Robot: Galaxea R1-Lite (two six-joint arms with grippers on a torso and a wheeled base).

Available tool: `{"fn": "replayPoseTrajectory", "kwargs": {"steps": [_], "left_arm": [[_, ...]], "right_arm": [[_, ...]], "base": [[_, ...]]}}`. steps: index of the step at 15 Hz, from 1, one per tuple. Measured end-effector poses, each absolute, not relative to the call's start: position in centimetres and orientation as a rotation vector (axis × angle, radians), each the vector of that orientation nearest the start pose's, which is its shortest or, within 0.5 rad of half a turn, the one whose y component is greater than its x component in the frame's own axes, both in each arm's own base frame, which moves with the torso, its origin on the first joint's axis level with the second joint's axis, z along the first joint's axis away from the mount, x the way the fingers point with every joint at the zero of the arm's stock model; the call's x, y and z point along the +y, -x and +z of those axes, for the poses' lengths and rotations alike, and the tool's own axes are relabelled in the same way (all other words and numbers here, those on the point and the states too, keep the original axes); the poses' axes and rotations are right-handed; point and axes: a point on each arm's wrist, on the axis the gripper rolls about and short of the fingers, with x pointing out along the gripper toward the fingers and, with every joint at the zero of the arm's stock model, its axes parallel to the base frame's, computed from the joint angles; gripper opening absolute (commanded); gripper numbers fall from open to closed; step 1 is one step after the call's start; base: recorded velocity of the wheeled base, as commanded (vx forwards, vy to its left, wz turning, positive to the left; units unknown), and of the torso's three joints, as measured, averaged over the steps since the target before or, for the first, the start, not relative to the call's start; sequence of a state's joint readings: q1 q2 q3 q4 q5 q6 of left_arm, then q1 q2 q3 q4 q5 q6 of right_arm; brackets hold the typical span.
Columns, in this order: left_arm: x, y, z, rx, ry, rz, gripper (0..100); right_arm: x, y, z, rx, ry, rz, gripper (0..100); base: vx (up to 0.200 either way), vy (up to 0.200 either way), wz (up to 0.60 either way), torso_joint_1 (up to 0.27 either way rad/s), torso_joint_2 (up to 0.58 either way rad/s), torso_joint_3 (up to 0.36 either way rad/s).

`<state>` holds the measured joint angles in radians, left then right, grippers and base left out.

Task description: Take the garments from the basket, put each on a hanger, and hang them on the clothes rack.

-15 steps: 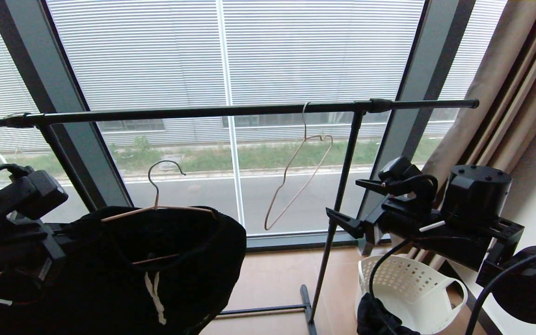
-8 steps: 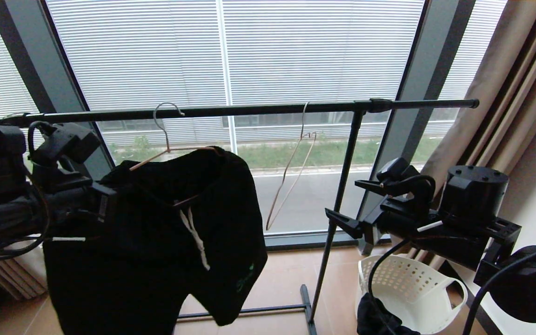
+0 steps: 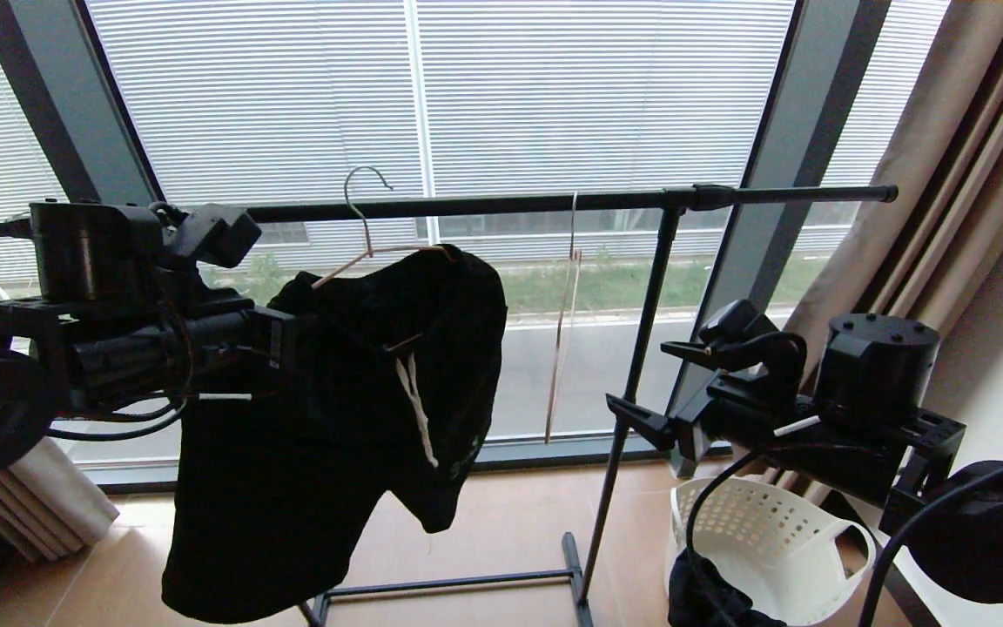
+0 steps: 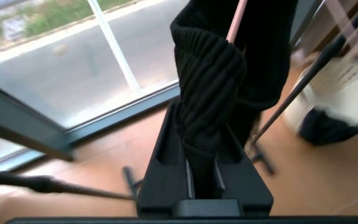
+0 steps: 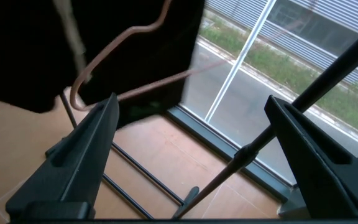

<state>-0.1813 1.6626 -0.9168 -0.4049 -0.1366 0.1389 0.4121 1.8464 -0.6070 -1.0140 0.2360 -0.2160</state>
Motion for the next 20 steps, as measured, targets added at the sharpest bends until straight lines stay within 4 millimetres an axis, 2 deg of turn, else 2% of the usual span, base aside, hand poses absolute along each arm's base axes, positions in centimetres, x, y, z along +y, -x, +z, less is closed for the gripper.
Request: {"fn": "replayPoseTrajectory", "kwargs": {"steps": [7,20], "left_arm": [[-7.3,-32.0,19.2,0.247,-0.107,-0.362,0],[-8.2,-35.8,17.6,0.27,-0.057,-0.335,0]], "right_arm": [[12.9,-28.1,12.4,0.163,0.228,0.669,100],[12.8,-28.0,12.2,0.172,0.228,0.669,100]], "base": [[0.0,0.0,0.0,0.0,0.0,0.0],[0.0,0.0,0.0,0.0,0.0,0.0]]}}
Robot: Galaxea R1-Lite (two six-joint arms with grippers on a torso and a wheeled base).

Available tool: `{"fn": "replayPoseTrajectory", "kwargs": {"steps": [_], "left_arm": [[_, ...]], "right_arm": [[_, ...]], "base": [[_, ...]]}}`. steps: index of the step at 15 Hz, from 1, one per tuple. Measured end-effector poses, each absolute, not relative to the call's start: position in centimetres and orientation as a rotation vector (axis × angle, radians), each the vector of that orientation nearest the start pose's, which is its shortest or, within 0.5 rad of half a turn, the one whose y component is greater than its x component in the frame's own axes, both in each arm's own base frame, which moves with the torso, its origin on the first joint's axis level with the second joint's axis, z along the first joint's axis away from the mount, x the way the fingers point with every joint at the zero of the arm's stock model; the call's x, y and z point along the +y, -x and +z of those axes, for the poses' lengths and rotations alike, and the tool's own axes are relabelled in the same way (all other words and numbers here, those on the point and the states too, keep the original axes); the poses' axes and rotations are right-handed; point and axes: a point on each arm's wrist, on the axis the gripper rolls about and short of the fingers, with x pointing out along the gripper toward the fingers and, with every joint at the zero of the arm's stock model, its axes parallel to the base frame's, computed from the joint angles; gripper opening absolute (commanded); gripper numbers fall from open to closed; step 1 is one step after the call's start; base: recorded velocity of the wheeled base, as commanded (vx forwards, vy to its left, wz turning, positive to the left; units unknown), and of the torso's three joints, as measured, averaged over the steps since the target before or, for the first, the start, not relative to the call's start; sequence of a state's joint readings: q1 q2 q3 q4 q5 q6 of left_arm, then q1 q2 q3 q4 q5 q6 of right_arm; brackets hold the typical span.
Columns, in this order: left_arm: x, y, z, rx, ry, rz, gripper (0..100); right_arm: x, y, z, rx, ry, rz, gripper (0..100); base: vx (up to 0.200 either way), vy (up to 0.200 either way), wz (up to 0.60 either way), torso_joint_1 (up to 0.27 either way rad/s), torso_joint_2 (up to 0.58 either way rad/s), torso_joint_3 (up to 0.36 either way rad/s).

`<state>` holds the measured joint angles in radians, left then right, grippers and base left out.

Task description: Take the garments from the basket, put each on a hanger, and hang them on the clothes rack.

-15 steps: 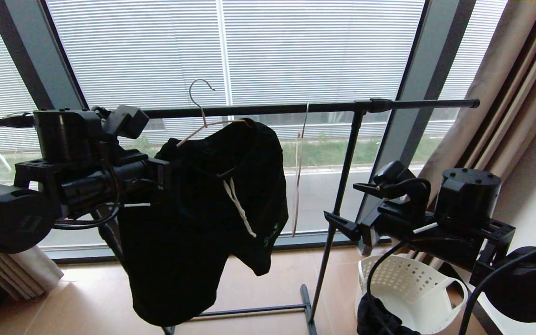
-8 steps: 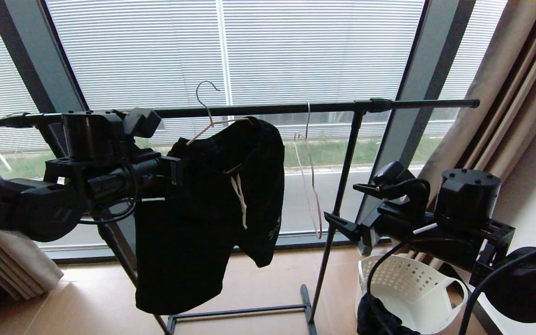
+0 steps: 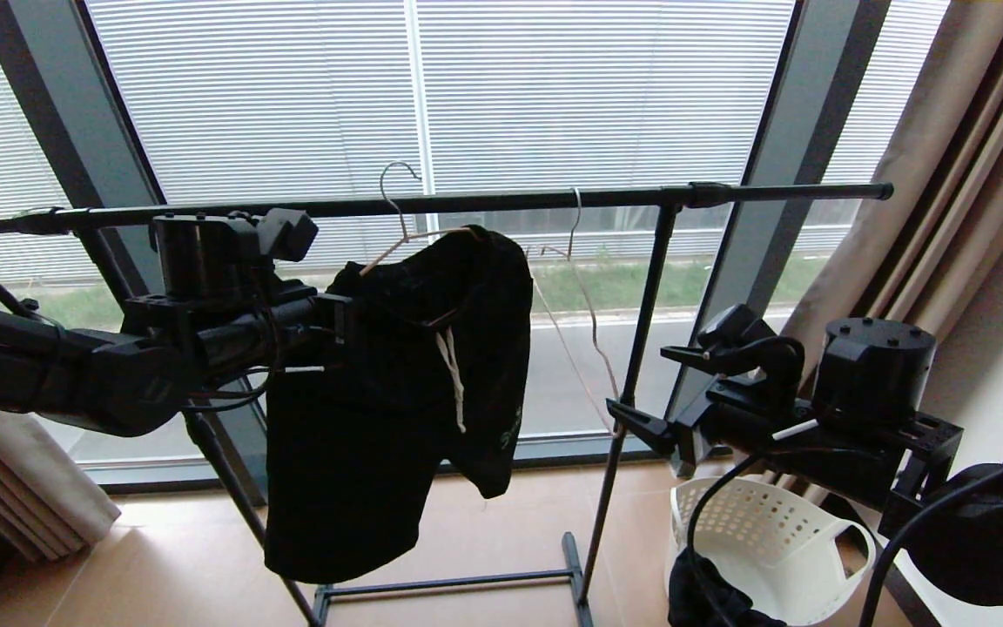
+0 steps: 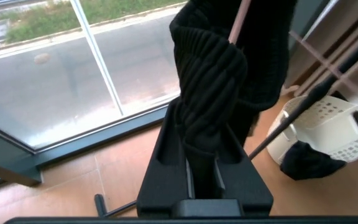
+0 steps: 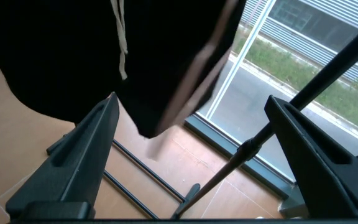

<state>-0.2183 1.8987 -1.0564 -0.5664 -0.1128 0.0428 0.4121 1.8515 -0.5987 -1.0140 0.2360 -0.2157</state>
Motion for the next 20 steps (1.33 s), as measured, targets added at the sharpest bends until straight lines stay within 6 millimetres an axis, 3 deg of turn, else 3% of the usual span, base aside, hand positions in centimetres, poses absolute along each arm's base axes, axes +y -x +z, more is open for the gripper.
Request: {"fn": "replayPoseTrajectory", "kwargs": {"steps": [8,9,14,17,20], "left_arm": [[-8.7,-36.7,15.9,0.314,-0.066,-0.328,0],[-8.7,-36.6,15.8,0.319,-0.067,-0.33,100],[-8.8,-35.2,15.7,0.334,-0.074,-0.345,100],[-8.2,-32.5,16.5,0.335,-0.09,-0.356,100],[-7.7,-28.7,17.5,0.321,-0.096,-0.382,100]], "right_arm": [[12.9,-28.2,11.8,0.182,0.23,0.67,100],[12.9,-28.2,11.8,0.184,0.23,0.67,100],[12.9,-28.2,11.7,0.186,0.23,0.67,100],[12.8,-28.0,11.9,0.181,0.228,0.669,100],[12.0,-26.3,13.3,0.147,0.225,0.661,100]], "base": [[0.0,0.0,0.0,0.0,0.0,0.0],[0.0,0.0,0.0,0.0,0.0,0.0],[0.0,0.0,0.0,0.0,0.0,0.0],[0.0,0.0,0.0,0.0,0.0,0.0],[0.0,0.0,0.0,0.0,0.0,0.0]]}}
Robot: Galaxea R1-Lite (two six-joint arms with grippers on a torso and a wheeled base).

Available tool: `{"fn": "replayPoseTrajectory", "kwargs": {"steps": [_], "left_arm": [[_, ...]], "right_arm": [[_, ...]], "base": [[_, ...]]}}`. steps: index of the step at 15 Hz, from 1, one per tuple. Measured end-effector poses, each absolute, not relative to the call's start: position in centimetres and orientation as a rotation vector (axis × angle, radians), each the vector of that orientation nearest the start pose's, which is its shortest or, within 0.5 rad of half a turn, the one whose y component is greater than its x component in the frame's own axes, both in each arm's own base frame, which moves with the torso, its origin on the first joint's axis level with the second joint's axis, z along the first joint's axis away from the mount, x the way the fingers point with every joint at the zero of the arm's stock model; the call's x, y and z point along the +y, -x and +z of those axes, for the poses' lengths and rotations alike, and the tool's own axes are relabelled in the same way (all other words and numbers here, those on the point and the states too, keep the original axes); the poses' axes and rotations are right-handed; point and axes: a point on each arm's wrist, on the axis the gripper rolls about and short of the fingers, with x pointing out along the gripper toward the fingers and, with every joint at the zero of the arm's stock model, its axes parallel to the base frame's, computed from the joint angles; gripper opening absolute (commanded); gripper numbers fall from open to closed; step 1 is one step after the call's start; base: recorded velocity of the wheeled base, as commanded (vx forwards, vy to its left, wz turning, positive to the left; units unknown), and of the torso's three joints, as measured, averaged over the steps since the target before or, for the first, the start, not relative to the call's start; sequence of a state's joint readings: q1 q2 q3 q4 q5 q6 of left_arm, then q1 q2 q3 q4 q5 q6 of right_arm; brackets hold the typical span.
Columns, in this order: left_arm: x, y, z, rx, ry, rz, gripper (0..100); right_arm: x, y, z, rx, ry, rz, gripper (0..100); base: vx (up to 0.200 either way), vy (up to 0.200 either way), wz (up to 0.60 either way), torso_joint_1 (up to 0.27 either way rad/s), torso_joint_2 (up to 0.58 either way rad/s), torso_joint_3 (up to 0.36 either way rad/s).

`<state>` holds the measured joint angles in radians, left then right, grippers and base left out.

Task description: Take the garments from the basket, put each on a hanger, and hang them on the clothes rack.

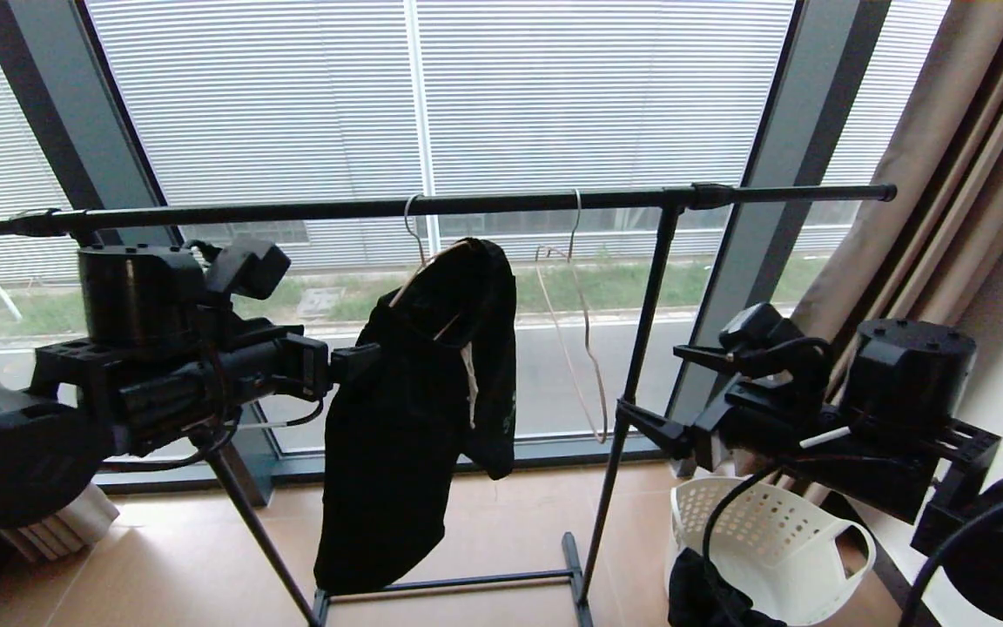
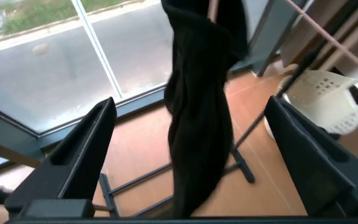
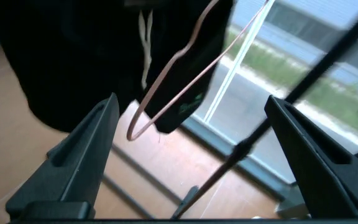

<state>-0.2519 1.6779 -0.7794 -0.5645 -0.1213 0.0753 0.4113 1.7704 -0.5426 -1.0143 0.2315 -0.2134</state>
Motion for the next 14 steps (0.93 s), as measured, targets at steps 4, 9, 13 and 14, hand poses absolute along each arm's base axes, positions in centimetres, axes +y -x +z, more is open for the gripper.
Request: {"fn": "replayPoseTrajectory", "kwargs": {"steps": [4,9,13,14], "left_arm": [[-6.3,-21.4,17.9,0.298,-0.094,-0.445,100],[-3.6,-11.0,16.5,0.204,-0.115,-0.469,100],[-1.8,-4.7,14.0,0.218,-0.12,-0.465,100],[-1.4,-3.5,13.4,0.225,-0.121,-0.462,100]], "right_arm": [[9.5,-21.1,16.4,0.078,0.208,0.559,100],[5.2,-11.2,18.1,0.149,0.229,0.436,100],[1.1,-3.6,16.2,0.176,0.217,0.289,100],[0.5,-2.2,15.5,0.166,0.205,0.238,100]], "base": [[0.0,0.0,0.0,0.0,0.0,0.0],[0.0,0.0,0.0,0.0,0.0,0.0],[0.0,0.0,0.0,0.0,0.0,0.0],[0.0,0.0,0.0,0.0,0.0,0.0]]}}
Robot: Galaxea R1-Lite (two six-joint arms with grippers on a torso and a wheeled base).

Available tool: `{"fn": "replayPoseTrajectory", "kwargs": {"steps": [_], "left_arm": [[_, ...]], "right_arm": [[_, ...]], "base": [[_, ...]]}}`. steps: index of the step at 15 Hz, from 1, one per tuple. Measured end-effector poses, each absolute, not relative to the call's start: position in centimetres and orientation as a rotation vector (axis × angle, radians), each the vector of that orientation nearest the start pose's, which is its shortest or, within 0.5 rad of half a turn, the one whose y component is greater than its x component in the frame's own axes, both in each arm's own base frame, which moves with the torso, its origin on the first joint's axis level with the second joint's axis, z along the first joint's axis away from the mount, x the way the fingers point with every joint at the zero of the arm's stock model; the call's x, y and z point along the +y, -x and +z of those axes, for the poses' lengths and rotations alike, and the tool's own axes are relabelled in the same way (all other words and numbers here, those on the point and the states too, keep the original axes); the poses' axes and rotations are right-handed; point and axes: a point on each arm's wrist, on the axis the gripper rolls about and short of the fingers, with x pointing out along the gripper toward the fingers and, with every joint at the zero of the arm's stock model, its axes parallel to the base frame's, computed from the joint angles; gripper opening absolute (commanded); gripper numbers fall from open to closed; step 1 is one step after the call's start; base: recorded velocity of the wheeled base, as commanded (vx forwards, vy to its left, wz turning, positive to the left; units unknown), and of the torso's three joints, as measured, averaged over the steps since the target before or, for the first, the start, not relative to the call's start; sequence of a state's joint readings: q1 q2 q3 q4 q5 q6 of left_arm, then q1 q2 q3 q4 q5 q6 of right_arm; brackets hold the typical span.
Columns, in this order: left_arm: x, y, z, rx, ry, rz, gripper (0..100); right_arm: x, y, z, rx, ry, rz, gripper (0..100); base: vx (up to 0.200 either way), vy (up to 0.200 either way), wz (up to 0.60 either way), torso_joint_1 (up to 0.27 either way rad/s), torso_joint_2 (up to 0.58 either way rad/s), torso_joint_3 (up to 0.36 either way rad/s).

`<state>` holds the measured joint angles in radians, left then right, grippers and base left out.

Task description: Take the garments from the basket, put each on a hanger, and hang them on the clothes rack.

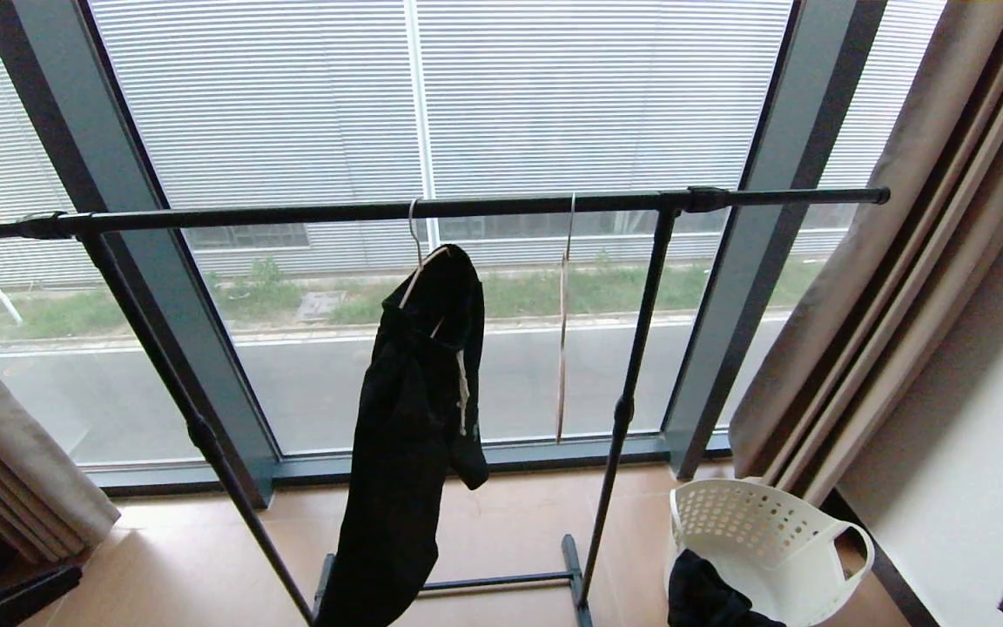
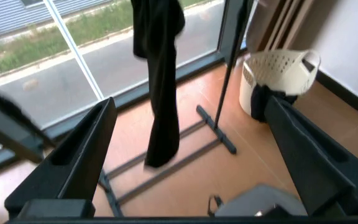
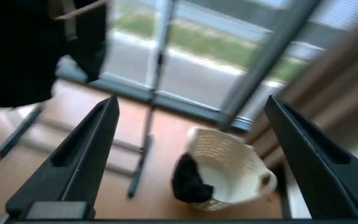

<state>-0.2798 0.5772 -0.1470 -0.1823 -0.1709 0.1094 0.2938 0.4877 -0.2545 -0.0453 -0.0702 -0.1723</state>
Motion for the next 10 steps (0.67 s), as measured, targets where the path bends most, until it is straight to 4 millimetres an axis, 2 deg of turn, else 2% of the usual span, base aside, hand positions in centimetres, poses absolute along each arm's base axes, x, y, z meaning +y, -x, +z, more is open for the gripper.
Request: {"fn": "replayPoseTrajectory", "kwargs": {"steps": [2,4,7,10], "left_arm": [[-0.7,-1.4,12.2,0.214,-0.118,-0.435,100],[-0.3,0.2,11.2,0.184,-0.113,-0.382,100],[-0.1,1.5,8.9,0.165,-0.104,-0.268,100],[0.0,1.9,8.3,0.126,-0.132,-0.245,100]], "right_arm": [[-0.2,0.1,13.4,0.119,0.177,0.104,100],[-0.3,1.4,11.3,0.08,0.163,0.004,100],[-0.2,2.1,8.5,0.036,0.084,-0.06,100],[-0.2,2.3,7.7,0.024,0.012,-0.069,100]], "base": [[0.0,0.0,0.0,0.0,0.0,0.0],[0.0,0.0,0.0,0.0,0.0,0.0],[0.0,0.0,0.0,0.0,0.0,0.0],[0.0,0.0,0.0,0.0,0.0,0.0]]}}
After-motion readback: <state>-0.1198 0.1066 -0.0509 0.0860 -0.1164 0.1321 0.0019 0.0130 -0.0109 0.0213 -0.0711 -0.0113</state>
